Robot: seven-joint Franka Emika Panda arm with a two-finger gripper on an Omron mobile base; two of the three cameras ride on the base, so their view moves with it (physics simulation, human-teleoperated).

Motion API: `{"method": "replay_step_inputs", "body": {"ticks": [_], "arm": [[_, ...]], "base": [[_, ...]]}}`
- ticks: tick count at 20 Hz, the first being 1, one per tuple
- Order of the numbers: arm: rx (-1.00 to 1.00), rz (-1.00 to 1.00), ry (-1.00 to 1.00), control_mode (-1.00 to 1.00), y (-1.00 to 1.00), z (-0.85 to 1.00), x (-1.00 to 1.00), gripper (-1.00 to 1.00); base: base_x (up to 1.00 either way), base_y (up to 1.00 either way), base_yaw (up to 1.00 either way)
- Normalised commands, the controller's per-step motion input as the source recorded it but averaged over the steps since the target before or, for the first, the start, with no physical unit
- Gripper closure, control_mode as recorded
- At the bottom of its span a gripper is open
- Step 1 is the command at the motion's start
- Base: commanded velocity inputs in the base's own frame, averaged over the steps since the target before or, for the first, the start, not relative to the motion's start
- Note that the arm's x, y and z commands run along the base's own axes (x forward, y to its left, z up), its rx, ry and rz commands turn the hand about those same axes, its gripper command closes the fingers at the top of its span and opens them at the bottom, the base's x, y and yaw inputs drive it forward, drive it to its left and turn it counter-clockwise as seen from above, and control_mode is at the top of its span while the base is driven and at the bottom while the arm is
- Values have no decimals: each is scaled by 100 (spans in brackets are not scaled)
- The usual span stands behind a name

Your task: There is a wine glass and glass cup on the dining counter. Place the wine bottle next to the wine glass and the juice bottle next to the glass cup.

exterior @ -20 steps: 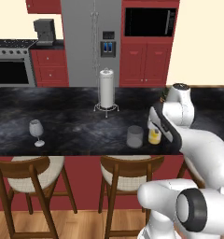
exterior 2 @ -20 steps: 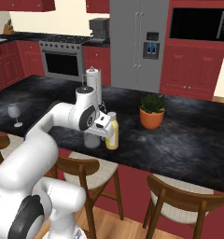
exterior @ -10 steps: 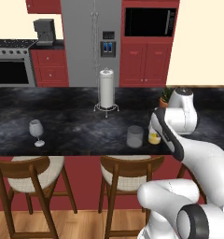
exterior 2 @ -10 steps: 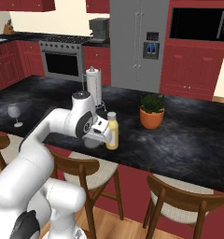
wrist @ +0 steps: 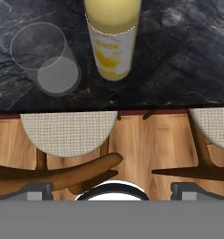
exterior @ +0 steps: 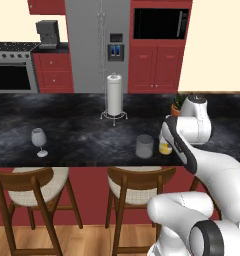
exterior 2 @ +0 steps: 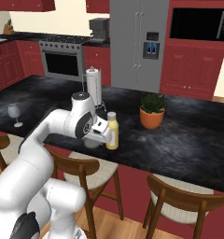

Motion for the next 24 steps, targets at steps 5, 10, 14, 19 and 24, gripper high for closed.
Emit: {"method": "replay_step_inputs", "body": {"ticks": [5,10,14,19,24], "arm": [[0,0,0,100,0,0,0,-100],[0,0,0,100,0,0,0,-100],[0,0,0,100,0,0,0,-100],[0,0,0,100,0,0,0,-100],[0,0,0,100,0,0,0,-100]], "base": [[-37,8,4],[-58,15,0],[-57,12,0],[-23,36,2],[0,58,40]]}}
